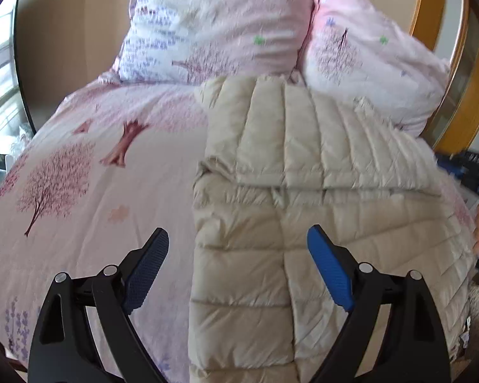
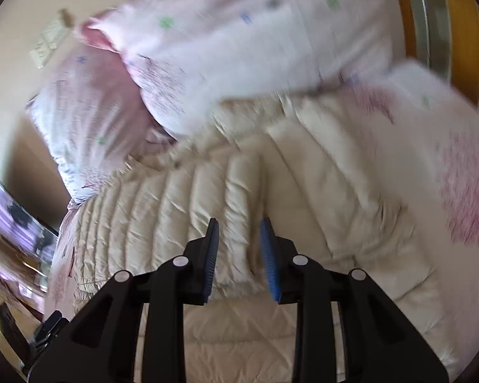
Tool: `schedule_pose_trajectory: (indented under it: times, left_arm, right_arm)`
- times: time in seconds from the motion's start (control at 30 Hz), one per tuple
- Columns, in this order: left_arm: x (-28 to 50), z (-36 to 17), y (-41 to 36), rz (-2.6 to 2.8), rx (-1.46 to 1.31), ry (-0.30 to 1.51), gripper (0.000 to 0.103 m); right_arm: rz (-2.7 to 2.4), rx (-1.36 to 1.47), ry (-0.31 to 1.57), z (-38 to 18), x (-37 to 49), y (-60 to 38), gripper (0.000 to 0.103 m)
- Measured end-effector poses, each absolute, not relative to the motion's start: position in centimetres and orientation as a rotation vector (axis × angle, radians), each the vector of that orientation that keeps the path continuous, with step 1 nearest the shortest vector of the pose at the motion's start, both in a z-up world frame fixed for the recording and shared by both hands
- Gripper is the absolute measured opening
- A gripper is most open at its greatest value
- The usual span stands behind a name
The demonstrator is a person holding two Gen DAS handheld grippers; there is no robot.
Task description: Fold large clothes
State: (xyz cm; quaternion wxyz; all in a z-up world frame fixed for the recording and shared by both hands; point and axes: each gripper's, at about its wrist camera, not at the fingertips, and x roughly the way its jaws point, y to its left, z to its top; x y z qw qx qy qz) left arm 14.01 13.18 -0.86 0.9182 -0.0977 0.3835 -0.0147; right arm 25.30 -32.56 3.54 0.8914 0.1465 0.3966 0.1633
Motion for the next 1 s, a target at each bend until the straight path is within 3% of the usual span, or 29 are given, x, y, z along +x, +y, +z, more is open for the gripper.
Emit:
schedule_pose_trajectory:
  times: [0.53,0.63,0.7,0.73,1.0]
  left_arm:
    - [13.1,-2.1,13.8,-0.048,-0.251,0.803,0.093]
    - [12.6,-2.1,14.7,-0.100,-0.320,0.828,0.093]
    - [11.9,-2.0,15.2,-0.114,-0.336,0.827,0.093]
    - [11.5,-1.9,15.4,-0.122,-0.332,0.827,0.093]
    - [7.9,-3.0,17.7,-0.233,-0.427,0.829,0.092]
  right_arm:
    - [0.421,0.292,1.140,-2.7,29.5,-29.1,0.028]
    - [0.484,0.318,1.115,-1.3,28.8,-29.7,0.048]
    - [0.528,0.317,1.065,0.3,27.1,-30.9,0.070]
    - [0.547,0.317,1.040,1.0,26.1,-32.0,0.073]
    - [0.505,0.379,1.047,1.3,19.9,-43.2,0.078]
